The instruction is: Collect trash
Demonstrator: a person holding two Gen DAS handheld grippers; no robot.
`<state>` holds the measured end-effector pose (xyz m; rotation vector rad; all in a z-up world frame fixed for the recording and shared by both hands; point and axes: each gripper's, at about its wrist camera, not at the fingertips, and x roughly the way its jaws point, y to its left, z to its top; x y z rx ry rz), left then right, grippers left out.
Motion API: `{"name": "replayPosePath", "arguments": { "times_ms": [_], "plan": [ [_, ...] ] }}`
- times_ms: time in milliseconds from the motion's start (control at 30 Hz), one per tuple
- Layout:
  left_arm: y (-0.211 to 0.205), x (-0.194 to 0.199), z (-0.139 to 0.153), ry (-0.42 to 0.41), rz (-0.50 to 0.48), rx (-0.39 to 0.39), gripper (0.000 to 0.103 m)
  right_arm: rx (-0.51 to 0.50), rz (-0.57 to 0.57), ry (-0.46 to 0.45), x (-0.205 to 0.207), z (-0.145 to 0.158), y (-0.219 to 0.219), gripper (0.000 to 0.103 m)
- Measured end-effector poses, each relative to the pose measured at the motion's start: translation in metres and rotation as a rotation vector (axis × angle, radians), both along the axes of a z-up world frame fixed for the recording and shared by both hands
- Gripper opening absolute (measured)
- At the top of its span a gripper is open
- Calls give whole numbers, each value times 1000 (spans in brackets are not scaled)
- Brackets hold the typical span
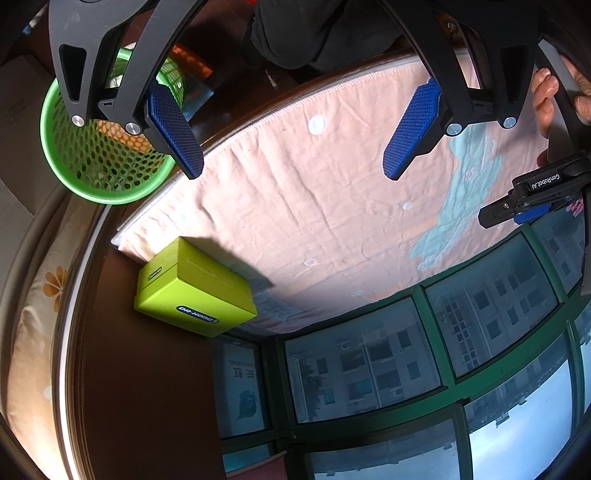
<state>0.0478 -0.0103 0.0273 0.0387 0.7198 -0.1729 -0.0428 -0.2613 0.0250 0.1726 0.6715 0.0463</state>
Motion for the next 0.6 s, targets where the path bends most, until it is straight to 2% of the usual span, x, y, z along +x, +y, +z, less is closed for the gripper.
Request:
{"name": "replayPosePath", "arguments": {
  "times_ms": [600],
  "plan": [
    [3,-6,-1,-23,39,19,96,17,17,0,1,0,7,97]
  ]
}}
